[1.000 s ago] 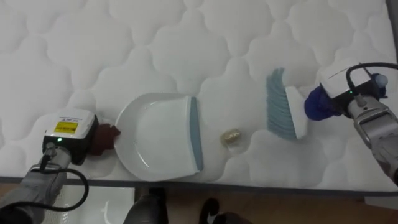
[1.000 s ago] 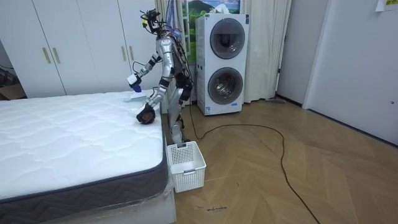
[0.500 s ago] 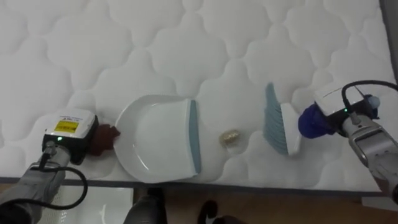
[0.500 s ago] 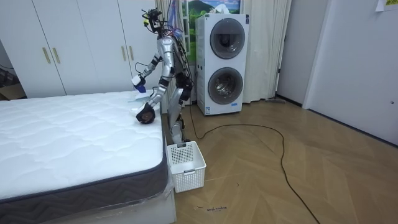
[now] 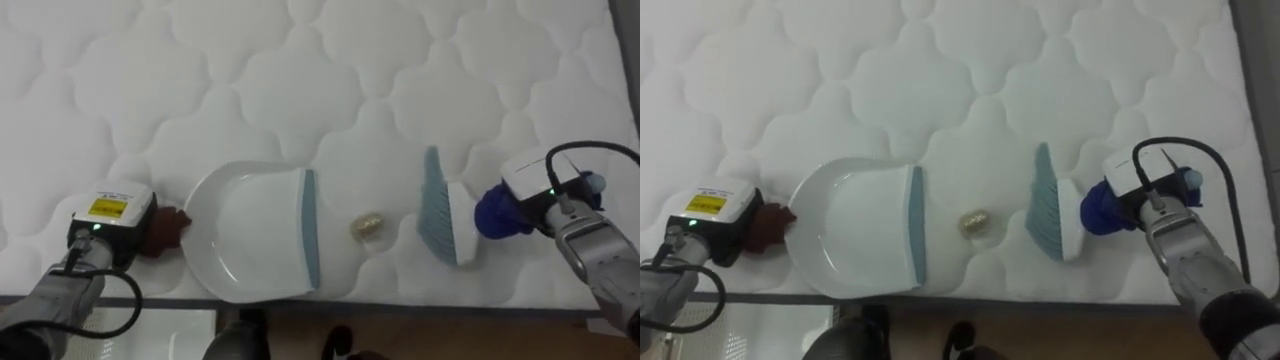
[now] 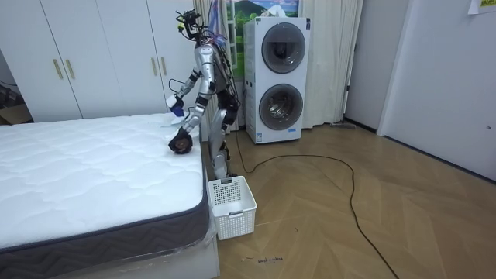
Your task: Clean bed
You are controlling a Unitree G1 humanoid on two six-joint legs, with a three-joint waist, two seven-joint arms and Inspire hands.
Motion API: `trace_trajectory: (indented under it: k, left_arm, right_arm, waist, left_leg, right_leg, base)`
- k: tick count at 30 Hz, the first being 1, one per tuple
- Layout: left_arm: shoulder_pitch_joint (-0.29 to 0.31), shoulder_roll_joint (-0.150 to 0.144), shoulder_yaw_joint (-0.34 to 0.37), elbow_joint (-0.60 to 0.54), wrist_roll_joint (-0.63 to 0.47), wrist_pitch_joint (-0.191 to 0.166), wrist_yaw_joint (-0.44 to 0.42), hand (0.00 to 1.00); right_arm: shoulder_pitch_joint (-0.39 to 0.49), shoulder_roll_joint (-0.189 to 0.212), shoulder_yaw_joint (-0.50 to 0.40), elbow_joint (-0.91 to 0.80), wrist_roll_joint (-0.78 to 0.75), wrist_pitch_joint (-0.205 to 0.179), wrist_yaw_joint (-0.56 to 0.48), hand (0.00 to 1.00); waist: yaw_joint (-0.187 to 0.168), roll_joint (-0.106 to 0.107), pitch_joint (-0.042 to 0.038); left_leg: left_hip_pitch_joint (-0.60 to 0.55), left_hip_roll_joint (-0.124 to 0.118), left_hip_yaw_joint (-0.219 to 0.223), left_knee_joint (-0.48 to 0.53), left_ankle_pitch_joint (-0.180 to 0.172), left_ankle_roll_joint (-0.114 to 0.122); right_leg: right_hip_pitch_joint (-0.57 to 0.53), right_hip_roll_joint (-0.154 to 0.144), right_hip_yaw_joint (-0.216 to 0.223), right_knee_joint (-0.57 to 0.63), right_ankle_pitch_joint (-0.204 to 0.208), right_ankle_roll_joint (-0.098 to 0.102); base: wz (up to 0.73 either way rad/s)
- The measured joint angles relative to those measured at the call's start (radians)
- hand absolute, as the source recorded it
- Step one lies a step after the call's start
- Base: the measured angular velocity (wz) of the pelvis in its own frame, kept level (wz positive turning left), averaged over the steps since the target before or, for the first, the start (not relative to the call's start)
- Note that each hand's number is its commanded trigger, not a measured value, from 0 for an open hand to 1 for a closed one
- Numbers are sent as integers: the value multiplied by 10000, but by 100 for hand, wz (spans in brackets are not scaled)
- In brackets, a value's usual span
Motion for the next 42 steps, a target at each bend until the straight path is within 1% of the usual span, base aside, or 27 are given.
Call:
trace_trajectory:
  k: [1, 2, 3, 6, 10, 11, 12, 15, 16, 18, 21, 25, 26, 28, 30, 31, 33, 35, 37, 39, 42]
  left_arm:
    - [-12, -7, -47, 4, 0, 18, 3, 100]
    - [-14, -19, -136, 26, -1, 82, 2, 100]
    - [-20, -19, -226, 38, 0, 164, 6, 100]
    - [-99, -17, -431, 35, 2, 306, 26, 100]
    - [-129, -19, -383, 67, 22, 315, 75, 100]
    - [-129, -23, -344, 94, 33, 314, 82, 100]
    - [-128, -21, -312, 97, 33, 311, 83, 100]
    - [-127, -22, -282, 9, 97, 301, 83, 100]
    - [-128, -22, -270, -2, 113, 300, 84, 100]
    - [-126, -45, -235, 1, 117, 298, 81, 100]
    - [-115, -56, -189, -16, 133, 290, 51, 100]
    - [-116, -59, -222, 9, 164, 283, 44, 100]
    - [-111, -59, -165, 20, 266, 283, 46, 100]
    - [-39, -54, -132, 28, 332, 287, 91, 100]
    - [-12, -56, -65, 26, 377, 287, 237, 100]
    - [-6, -57, -66, 25, 411, 286, 266, 100]
    - [27, -102, -78, 29, 415, 287, 367, 100]
    - [48, -159, -83, 74, 416, 288, 467, 100]
    - [57, -202, -77, 110, 417, 291, 520, 100]
    - [76, -230, -46, 125, 415, 292, 603, 100]
    - [119, -238, -30, 151, 403, 298, 731, 100]
  right_arm:
    - [-1, 29, 24, -42, 150, 0, 72, 100]
    - [-3, 145, 21, -83, 423, 0, 200, 100]
    - [-3, 203, 51, -229, 665, 2, 353, 100]
    - [-8, 226, 135, -720, 1231, -12, 605, 100]
    - [-5, 264, 125, -1693, 1401, -74, 884, 100]
    - [-6, 326, 123, -2154, 1414, -162, 990, 100]
    - [-6, 441, 116, -2470, 1534, -339, 1023, 100]
    - [3, 734, 149, -2979, 1944, -710, 1172, 100]
    - [2, 771, 173, -3083, 2050, -756, 1205, 100]
    - [-11, 1066, 173, -3226, 2145, -815, 1311, 100]
    - [-14, 1325, 113, -3395, 2145, -863, 1495, 100]
    - [-132, 1397, 106, -3692, 2338, -893, 1775, 100]
    - [-134, 1460, 109, -3808, 2367, -904, 1862, 100]
    - [-152, 1566, 109, -3905, 2577, -1066, 2003, 100]
    - [-149, 1728, 212, -4124, 3087, -1420, 2177, 100]
    - [-148, 1753, 314, -4202, 3250, -1490, 2206, 100]
    - [-148, 1928, 537, -4339, 3765, -1866, 2389, 100]
    - [-149, 2038, 700, -4390, 4062, -2034, 2460, 100]
    - [-149, 2156, 822, -4391, 4105, -2148, 2485, 100]
    - [-150, 2231, 828, -4393, 4105, -2340, 2626, 100]
    - [-166, 2248, 827, -4394, 4131, -2404, 2807, 100]
  waist:
    - [-18, 13, -7]
    - [-39, 22, -14]
    - [-48, 18, -17]
    - [-73, 29, -20]
    - [-91, 27, -21]
    - [-91, 18, -25]
    - [-83, 19, -24]
    - [-32, 15, -25]
    - [-19, 10, -29]
    - [5, -7, -33]
    - [-16, -33, -49]
    - [-19, -65, -49]
    - [-18, -87, -62]
    - [-16, -109, -66]
    - [-20, -110, -67]
    - [-20, -110, -66]
    - [-4, -118, -70]
    - [17, -117, -70]
    - [32, -117, -70]
    - [42, -107, -75]
    - [41, -90, -81]
  left_leg:
    - [13, -4, -11, -24, 3, -6]
    - [74, -19, -22, -124, 39, -34]
    - [129, -62, -16, -174, 65, -52]
    - [177, -62, 6, -204, 94, -88]
    - [178, -64, 53, -266, 137, -125]
    - [171, -68, 96, -292, 150, -133]
    - [158, -68, 108, -294, 163, -140]
    - [99, -72, 108, -278, 172, -146]
    - [69, -73, 112, -279, 172, -146]
    - [-18, -76, 116, -267, 177, -137]
    - [-21, -72, 111, -264, 176, -134]
    - [-22, -75, 132, -223, 175, -132]
    - [-22, -74, 147, -208, 175, -132]
    - [-22, -65, 154, -166, 173, -131]
    - [-21, -63, 159, -136, 169, -122]
    - [-21, -62, 158, -127, 166, -118]
    - [-21, -59, 153, -106, 163, -99]
    - [-24, -59, 149, -106, 164, -83]
    - [-30, -62, 147, -109, 159, -74]
    - [-67, -62, 148, -81, 163, -66]
    - [-169, -63, 146, 21, 166, -62]
  right_leg:
    - [34, 20, 6, -36, 0, -1]
    - [108, 108, 18, -166, 43, -16]
    - [139, 123, 49, -199, 61, -21]
    - [132, 127, 129, -201, 77, -48]
    - [19, 123, 254, -140, 71, -67]
    - [-50, 109, 286, -102, 64, -80]
    - [-83, 101, 264, -94, 59, -88]
    - [-150, 70, 229, -125, 44, -110]
    - [-188, 64, 224, -128, 43, -110]
    - [-256, 46, 214, -87, 42, -111]
    - [-261, 0, 186, -41, 36, -100]
    - [-273, -13, 184, 37, 32, -95]
    - [-273, -6, 192, 46, 32, -96]
    - [-276, 11, 225, 57, 31, -98]
    - [-278, 13, 228, 56, 31, -100]
    - [-279, 10, 226, 54, 31, -100]
    - [-290, -5, 228, 60, 29, -103]
    - [-289, -17, 228, 71, 29, -102]
    - [-296, -21, 233, 76, 30, -101]
    - [-354, -35, 245, 101, 31, -97]
    - [-436, -37, 226, 258, 31, -98]
  base:
    - [0]
    - [0]
    - [-6]
    - [-7]
    - [-7]
    - [-9]
    - [-6]
    - [0]
    - [0]
    - [0]
    - [2]
    - [0]
    - [-4]
    - [-5]
    - [-2]
    - [0]
    - [0]
    - [0]
    - [0]
    - [0]
    - [0]
